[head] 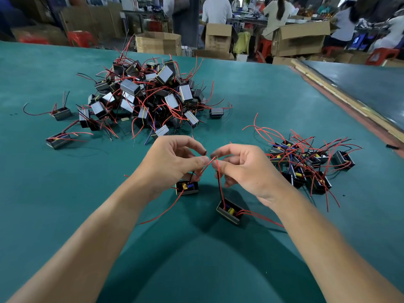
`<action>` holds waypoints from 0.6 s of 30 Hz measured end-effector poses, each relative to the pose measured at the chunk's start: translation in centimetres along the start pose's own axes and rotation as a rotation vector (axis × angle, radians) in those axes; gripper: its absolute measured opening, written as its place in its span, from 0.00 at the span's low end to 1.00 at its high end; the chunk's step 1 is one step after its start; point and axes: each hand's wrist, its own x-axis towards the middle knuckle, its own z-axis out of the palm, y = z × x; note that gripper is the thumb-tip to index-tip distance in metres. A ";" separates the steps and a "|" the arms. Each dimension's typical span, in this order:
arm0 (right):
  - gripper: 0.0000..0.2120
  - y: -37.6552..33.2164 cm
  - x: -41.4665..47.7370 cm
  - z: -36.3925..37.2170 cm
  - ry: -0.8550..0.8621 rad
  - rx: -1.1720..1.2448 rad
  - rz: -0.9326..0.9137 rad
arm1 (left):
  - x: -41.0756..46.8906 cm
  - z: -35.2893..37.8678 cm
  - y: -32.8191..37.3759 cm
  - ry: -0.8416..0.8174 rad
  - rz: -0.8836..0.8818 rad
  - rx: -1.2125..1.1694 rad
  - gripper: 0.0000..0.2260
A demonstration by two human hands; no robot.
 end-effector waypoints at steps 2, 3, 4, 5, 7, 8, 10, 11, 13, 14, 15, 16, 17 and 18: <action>0.04 0.0 0.0 0.0 -0.006 0.007 -0.023 | 0.0 0.1 0.0 -0.016 0.008 0.001 0.03; 0.05 0.0 -0.1 -0.1 -0.007 0.010 -0.034 | 0.0 0.2 0.0 -0.018 0.012 0.006 0.04; 0.05 0.0 -0.1 -0.1 -0.009 0.014 -0.042 | 0.0 0.2 -0.1 -0.017 0.016 0.014 0.04; 0.05 -0.1 -0.1 0.0 -0.009 0.017 -0.046 | 0.0 0.2 -0.1 -0.017 0.019 0.022 0.04; 0.07 -0.2 -0.1 0.0 0.001 0.022 -0.058 | 0.0 0.1 -0.2 -0.022 0.019 0.042 0.05; 0.08 -0.2 -0.1 0.1 0.011 0.025 -0.069 | 0.0 0.1 -0.2 -0.026 0.016 0.052 0.05; 0.10 -0.1 0.0 0.1 0.047 0.027 -0.101 | 0.0 0.1 -0.2 -0.032 0.007 0.066 0.05; 0.10 -0.1 0.0 0.1 0.070 0.014 -0.120 | 0.0 0.1 -0.3 -0.032 0.003 0.069 0.05; 0.10 0.1 0.1 -0.1 0.121 -0.040 -0.167 | 0.0 0.1 -0.3 -0.030 -0.002 0.068 0.04; 0.10 0.1 0.1 -0.2 0.144 -0.072 -0.193 | 0.0 0.1 -0.4 -0.030 -0.004 0.066 0.04; 0.09 0.1 0.1 -0.3 0.161 -0.101 -0.220 | 0.0 0.2 -0.4 -0.030 -0.007 0.065 0.04; 0.08 0.1 0.1 -0.3 0.172 -0.124 -0.244 | 0.0 0.2 -0.4 -0.029 -0.010 0.064 0.04; 0.07 0.1 0.1 -0.2 0.178 -0.141 -0.262 | 0.0 0.2 -0.4 -0.028 -0.014 0.062 0.05; 0.06 0.1 0.1 -0.1 0.180 -0.154 -0.274 | 0.0 0.2 -0.4 -0.028 -0.016 0.062 0.05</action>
